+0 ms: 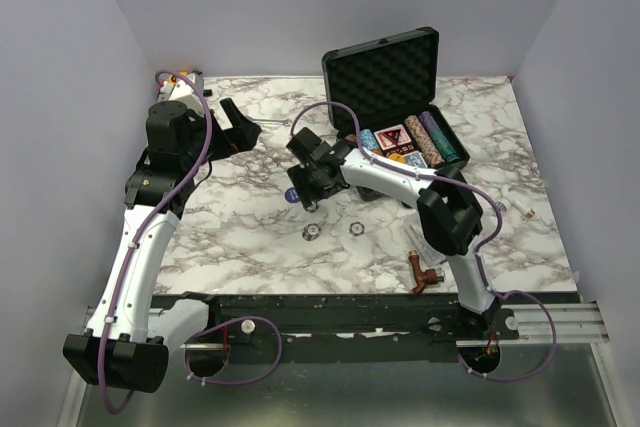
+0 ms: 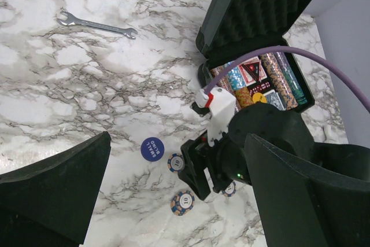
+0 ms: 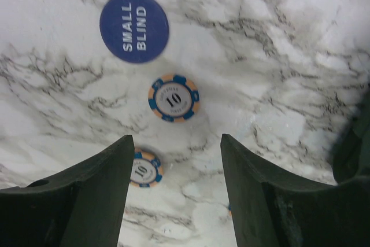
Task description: Pack up texas hold em set
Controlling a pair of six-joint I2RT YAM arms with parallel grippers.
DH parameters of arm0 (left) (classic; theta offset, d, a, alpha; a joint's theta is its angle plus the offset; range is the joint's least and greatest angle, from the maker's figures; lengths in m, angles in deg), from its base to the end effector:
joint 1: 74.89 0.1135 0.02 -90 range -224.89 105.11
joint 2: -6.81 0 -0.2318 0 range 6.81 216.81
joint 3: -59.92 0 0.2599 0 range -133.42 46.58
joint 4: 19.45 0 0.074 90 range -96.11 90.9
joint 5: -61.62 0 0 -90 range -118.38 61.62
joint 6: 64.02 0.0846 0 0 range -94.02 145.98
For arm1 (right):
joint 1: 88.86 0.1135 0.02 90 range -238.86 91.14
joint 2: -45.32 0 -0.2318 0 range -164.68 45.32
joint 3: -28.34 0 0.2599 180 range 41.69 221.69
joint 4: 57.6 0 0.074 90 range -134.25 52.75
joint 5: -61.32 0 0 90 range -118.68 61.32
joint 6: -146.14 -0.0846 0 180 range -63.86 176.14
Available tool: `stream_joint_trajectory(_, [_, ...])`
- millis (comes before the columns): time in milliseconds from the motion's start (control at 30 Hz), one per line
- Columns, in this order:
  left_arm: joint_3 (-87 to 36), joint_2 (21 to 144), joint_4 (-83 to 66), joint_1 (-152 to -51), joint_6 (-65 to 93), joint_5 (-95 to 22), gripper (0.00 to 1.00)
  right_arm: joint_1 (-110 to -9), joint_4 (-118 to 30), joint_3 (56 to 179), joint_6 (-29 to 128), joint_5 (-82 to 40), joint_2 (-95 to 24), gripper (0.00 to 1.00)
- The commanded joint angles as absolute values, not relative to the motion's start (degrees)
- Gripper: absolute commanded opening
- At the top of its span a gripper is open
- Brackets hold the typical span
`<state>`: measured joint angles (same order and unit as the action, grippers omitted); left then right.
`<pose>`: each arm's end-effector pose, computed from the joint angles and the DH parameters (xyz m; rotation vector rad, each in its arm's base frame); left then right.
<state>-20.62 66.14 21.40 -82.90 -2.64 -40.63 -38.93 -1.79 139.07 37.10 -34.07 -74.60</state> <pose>0.2863 -0.0584 0.3542 -0.2039 1.9464 -0.6311 0.3016 0.3462 0.1295 -0.6970 2.6293 0.2359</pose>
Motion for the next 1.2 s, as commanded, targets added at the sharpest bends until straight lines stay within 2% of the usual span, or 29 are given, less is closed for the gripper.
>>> stream_joint_trajectory(0, [-21.57,65.09,21.00,-83.15,-2.67,-41.21,0.99,-38.49,2.73,145.19,36.86,-31.88,-80.96,0.65])
stream_joint_trajectory(267, [-21.80,64.99,21.08,-83.15,-2.67,-41.60,0.98,-38.41,5.08,150.65,37.61,-31.86,-86.55,0.67])
stream_joint_trajectory(633, [-21.89,65.43,21.03,-83.15,-3.11,-42.53,0.98,-37.51,4.81,150.81,37.72,-35.06,-89.46,0.58])
stream_joint_trajectory(1167, [-21.89,65.09,21.14,-83.15,-3.11,-42.75,0.99,-37.42,4.46,151.58,39.76,-36.42,-91.69,0.57])
